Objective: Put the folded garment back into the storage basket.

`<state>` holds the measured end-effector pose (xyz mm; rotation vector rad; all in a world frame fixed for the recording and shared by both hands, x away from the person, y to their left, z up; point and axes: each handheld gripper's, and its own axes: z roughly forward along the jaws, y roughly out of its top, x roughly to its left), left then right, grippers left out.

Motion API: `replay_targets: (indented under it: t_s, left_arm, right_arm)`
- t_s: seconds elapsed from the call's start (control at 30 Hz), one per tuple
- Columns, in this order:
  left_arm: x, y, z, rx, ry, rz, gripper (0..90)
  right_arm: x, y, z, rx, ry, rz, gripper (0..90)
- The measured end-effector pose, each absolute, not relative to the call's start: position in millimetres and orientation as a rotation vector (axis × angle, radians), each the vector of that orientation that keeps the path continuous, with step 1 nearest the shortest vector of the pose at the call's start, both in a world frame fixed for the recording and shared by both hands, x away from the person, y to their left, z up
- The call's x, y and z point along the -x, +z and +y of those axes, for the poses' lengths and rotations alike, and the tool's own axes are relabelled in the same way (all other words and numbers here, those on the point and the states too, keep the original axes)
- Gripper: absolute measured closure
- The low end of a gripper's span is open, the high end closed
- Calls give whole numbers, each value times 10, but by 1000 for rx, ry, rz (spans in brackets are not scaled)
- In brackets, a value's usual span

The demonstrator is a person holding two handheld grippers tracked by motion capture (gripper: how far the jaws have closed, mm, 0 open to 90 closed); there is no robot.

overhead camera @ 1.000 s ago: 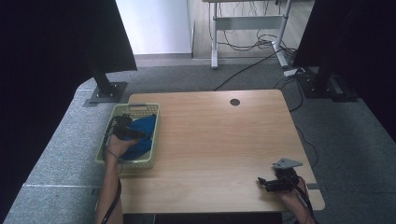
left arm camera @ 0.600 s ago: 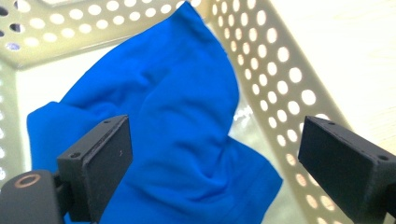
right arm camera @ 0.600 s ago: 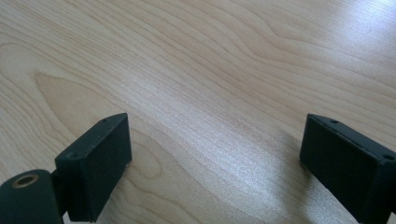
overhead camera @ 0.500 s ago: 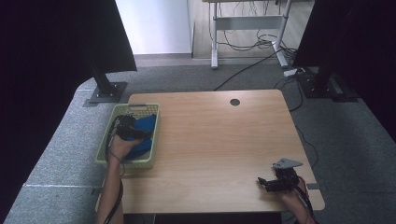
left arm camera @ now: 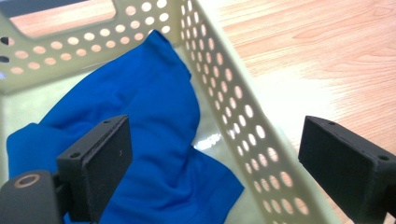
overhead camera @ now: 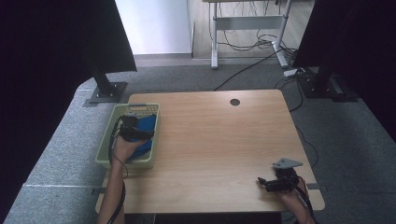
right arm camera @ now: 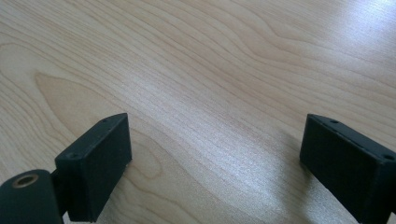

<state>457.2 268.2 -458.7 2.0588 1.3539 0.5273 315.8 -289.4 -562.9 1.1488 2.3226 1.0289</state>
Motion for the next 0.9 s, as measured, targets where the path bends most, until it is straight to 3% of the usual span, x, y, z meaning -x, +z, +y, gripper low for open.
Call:
replay_targets:
  t_s: [0.9]
  left_arm:
    - [-4294,-4474,2461,-2006,568,1262,88]
  right_arm:
    - [-3158,-5629,-2894,-1148,1029,2323,86]
